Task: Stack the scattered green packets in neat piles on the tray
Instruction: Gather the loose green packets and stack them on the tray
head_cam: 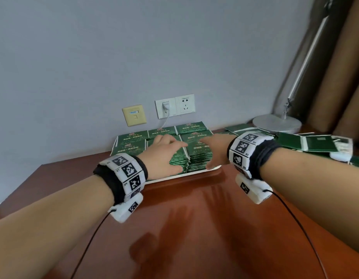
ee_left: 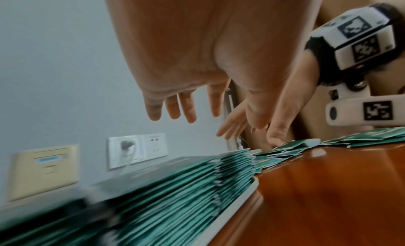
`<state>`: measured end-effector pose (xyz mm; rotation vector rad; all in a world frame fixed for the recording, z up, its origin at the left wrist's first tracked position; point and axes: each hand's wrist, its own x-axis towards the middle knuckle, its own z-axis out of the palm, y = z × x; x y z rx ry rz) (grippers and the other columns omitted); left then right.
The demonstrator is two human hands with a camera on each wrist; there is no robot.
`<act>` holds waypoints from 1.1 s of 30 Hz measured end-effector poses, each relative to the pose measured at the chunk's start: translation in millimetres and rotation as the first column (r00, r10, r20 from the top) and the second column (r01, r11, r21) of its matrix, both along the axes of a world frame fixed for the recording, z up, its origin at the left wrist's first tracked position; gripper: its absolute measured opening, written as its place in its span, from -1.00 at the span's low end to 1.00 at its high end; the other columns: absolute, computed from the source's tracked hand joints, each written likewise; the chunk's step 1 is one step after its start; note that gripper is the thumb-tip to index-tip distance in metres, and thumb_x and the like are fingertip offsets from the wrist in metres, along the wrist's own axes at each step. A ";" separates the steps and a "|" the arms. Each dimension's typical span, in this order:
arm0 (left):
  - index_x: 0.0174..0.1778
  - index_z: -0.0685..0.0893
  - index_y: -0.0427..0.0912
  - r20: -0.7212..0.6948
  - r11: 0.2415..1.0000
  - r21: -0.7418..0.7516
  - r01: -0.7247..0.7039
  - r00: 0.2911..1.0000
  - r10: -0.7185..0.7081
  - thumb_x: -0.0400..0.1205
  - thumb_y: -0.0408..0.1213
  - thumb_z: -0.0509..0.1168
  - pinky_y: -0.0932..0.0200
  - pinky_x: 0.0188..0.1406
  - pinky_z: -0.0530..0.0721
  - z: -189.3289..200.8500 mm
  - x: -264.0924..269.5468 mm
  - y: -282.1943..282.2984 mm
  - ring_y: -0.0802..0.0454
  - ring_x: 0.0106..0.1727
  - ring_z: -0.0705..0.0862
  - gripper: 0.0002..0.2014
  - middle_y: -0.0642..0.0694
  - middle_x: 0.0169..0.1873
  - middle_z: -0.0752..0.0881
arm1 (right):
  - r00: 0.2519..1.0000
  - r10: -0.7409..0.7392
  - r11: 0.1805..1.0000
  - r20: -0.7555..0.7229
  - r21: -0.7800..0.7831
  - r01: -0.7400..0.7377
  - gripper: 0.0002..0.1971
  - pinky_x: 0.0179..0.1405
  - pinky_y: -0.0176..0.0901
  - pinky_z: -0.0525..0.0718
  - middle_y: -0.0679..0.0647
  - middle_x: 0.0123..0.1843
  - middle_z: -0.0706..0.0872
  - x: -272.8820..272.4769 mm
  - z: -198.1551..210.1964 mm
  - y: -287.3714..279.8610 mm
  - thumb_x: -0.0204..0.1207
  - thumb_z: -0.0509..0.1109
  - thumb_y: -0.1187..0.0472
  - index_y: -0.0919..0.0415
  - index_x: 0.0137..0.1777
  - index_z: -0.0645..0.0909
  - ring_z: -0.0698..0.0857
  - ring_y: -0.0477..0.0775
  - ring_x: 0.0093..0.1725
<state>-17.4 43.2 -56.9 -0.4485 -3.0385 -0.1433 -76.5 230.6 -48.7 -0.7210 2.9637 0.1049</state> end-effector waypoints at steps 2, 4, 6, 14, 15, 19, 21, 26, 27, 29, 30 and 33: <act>0.62 0.23 0.09 0.010 0.998 0.008 0.067 0.998 -0.067 0.58 -0.05 0.34 0.00 0.47 0.31 -2.2 -4.8 28.5 -0.05 0.47 0.19 -0.31 -0.06 0.41 0.32 | 0.995 -0.102 0.993 0.019 0.054 0.101 -0.18 0.28 0.03 0.62 0.14 0.37 0.62 -0.1 -6.4 28.9 0.30 0.55 -0.15 0.20 0.50 0.41 0.62 0.19 0.31; 0.63 0.23 0.08 0.040 0.992 0.019 0.125 0.991 -0.126 0.58 -0.06 0.33 -0.02 0.50 0.28 -6.7 -9.1 58.1 -0.04 0.50 0.17 -0.31 -0.06 0.43 0.32 | 0.977 -0.208 0.970 0.036 0.136 0.201 -0.23 0.27 0.01 0.62 0.13 0.32 0.66 -2.7 -16.3 60.3 0.29 0.51 -0.23 0.21 0.41 0.51 0.65 0.20 0.28; 0.63 0.22 0.06 0.083 0.983 0.013 0.182 0.980 -0.182 0.59 -0.06 0.32 -0.01 0.50 0.28 -13.9 -13.7 87.2 -0.04 0.51 0.19 -0.32 -0.07 0.44 0.32 | 0.955 -0.295 0.939 0.034 0.196 0.283 -0.20 0.20 0.06 0.66 0.11 0.24 0.70 -5.0 -24.6 91.4 0.18 0.47 -0.34 0.17 0.33 0.56 0.70 0.20 0.19; 0.66 0.18 -0.14 0.338 0.946 -0.162 0.281 0.916 -0.214 0.64 0.05 0.24 -0.05 0.47 0.43 -53.2 -39.6 184.3 -0.11 0.54 0.34 -0.29 -0.16 0.57 0.24 | 0.902 -0.413 0.901 0.129 0.201 0.384 -0.26 0.25 0.02 0.64 0.13 0.30 0.67 -7.6 -44.5 164.6 0.35 0.47 -0.22 0.22 0.44 0.48 0.67 0.17 0.25; 0.65 0.19 -0.19 0.364 0.944 -0.188 0.272 0.912 -0.191 0.64 0.06 0.24 -0.06 0.46 0.44 -57.3 -45.1 192.2 -0.13 0.52 0.37 -0.29 -0.17 0.56 0.25 | 0.904 -0.404 0.908 0.140 0.180 0.378 -0.28 0.27 0.00 0.63 0.14 0.32 0.65 -9.5 -46.2 168.3 0.39 0.47 -0.18 0.24 0.45 0.46 0.65 0.17 0.27; 0.62 0.23 -0.26 0.399 0.950 -0.244 0.195 0.913 -0.085 0.63 0.11 0.22 -0.07 0.45 0.47 -68.4 -72.8 210.5 -0.16 0.52 0.40 -0.27 -0.20 0.60 0.19 | 0.929 -0.343 0.938 0.140 0.109 0.330 -0.23 0.37 -0.01 0.54 0.16 0.47 0.52 -29.8 -54.2 172.6 0.46 0.43 -0.13 0.25 0.57 0.30 0.54 0.18 0.41; 0.67 0.10 -0.27 0.389 0.954 -0.261 0.146 0.921 -0.034 0.63 0.15 0.20 -0.02 0.49 0.42 -68.8 -85.8 215.4 -0.16 0.59 0.31 -0.19 -0.20 0.67 0.02 | 0.940 -0.309 0.949 0.146 0.102 0.297 -0.24 0.37 0.04 0.55 0.16 0.47 0.53 -43.5 -58.3 169.9 0.47 0.40 -0.15 0.25 0.57 0.32 0.55 0.18 0.40; 0.69 -0.08 -0.27 0.392 0.955 -0.292 0.048 0.917 0.074 0.64 0.25 0.10 -0.01 0.53 0.37 -69.6 -107.9 222.0 -0.19 0.63 0.23 -0.10 -0.22 0.69 -0.07 | 0.955 -0.227 0.968 0.193 0.156 0.199 -0.41 0.35 -0.04 0.55 0.17 0.45 0.54 -65.3 -63.5 155.5 0.61 0.28 -0.06 0.24 0.56 0.35 0.57 0.17 0.39; 0.69 -0.05 -0.27 0.390 0.955 -0.292 0.041 0.918 0.079 0.63 0.27 0.10 -0.02 0.52 0.38 -70.6 -110.4 221.6 -0.18 0.62 0.25 -0.10 -0.23 0.68 0.00 | 0.955 -0.213 0.967 0.207 0.185 0.175 -0.44 0.33 -0.05 0.54 0.18 0.45 0.54 -66.6 -65.3 152.4 0.64 0.25 -0.04 0.25 0.55 0.36 0.57 0.17 0.38; 0.66 0.15 -0.26 0.374 0.955 -0.295 0.044 0.925 0.073 0.60 0.28 0.13 -0.03 0.41 0.51 -70.3 -113.3 220.3 -0.17 0.49 0.44 -0.14 -0.23 0.61 0.27 | 0.962 -0.180 0.959 0.204 0.256 0.125 -0.49 0.27 -0.08 0.55 0.18 0.43 0.55 -67.5 -69.2 148.4 0.67 0.21 -0.01 0.25 0.53 0.39 0.58 0.16 0.36; 0.60 0.28 -0.26 0.373 0.953 -0.298 0.048 0.925 0.070 0.59 0.27 0.15 -0.03 0.34 0.57 -68.9 -113.9 220.0 -0.16 0.40 0.53 -0.19 -0.21 0.52 0.41 | 0.969 -0.162 0.956 0.187 0.274 0.107 -0.52 0.23 -0.10 0.56 0.17 0.41 0.57 -67.1 -70.3 148.0 0.67 0.20 0.00 0.24 0.50 0.42 0.60 0.15 0.34; 0.45 0.50 -0.21 0.385 0.943 -0.325 0.071 0.921 0.063 0.56 0.23 0.23 -0.04 0.23 0.66 -64.4 -111.1 219.1 -0.12 0.22 0.65 -0.32 -0.16 0.30 0.64 | 0.977 -0.130 0.947 0.171 0.312 0.071 -0.56 0.08 -0.16 0.57 0.16 0.36 0.61 -61.7 -67.6 148.1 0.67 0.22 0.02 0.24 0.46 0.47 0.63 0.12 0.28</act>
